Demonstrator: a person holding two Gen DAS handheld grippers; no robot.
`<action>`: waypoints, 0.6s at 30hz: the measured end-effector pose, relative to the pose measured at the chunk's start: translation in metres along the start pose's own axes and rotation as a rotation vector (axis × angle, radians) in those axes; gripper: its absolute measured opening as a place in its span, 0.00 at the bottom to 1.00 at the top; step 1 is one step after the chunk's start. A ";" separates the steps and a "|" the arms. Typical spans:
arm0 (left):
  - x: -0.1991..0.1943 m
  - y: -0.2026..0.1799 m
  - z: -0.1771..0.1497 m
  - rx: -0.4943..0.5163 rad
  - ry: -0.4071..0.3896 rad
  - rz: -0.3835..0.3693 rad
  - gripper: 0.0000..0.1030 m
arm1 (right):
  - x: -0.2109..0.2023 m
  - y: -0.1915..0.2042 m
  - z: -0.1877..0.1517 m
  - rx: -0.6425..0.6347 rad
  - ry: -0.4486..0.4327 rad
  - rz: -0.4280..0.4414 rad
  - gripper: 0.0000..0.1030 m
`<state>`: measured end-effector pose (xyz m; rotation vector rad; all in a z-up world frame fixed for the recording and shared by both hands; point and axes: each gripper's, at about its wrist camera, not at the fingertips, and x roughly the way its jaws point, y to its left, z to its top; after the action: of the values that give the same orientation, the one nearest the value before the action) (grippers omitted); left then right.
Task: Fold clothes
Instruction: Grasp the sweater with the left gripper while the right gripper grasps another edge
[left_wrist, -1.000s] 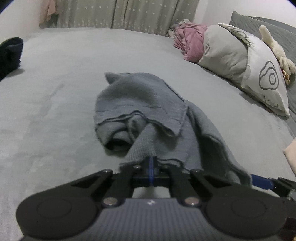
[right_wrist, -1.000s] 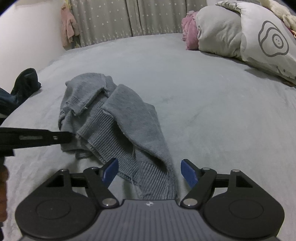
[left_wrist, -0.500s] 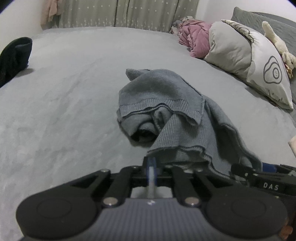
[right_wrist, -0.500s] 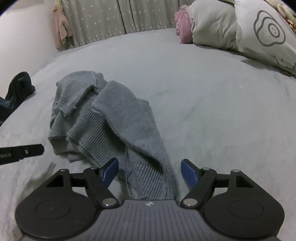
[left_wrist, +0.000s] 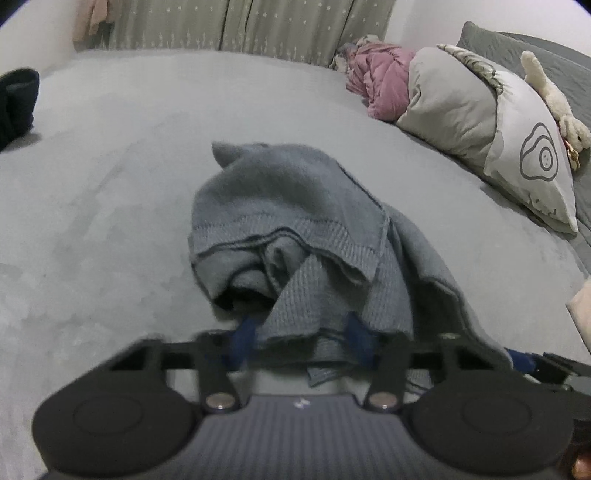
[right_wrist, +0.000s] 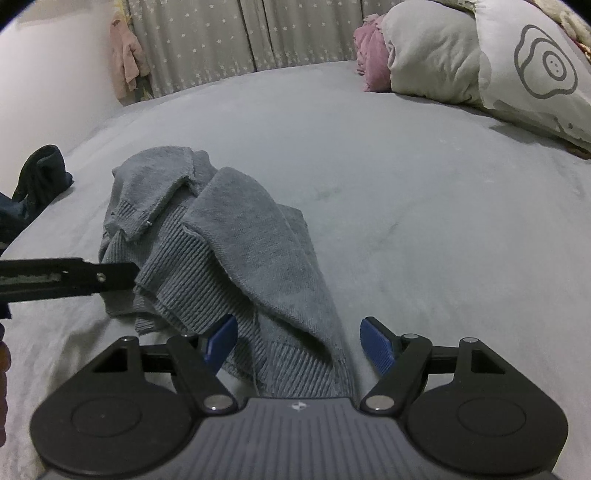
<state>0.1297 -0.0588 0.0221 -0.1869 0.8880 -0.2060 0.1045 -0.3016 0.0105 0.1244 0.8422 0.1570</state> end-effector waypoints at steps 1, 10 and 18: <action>0.000 0.000 -0.001 0.001 0.003 0.000 0.05 | 0.001 0.000 0.000 0.001 0.001 0.002 0.50; -0.039 0.005 -0.007 0.042 -0.041 0.025 0.04 | -0.019 -0.003 0.005 0.045 -0.021 0.055 0.18; -0.081 0.008 -0.020 0.070 -0.020 0.012 0.03 | -0.061 0.000 0.003 0.045 -0.044 0.120 0.17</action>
<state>0.0655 -0.0324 0.0686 -0.1185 0.8601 -0.2232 0.0665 -0.3134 0.0568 0.2205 0.7944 0.2470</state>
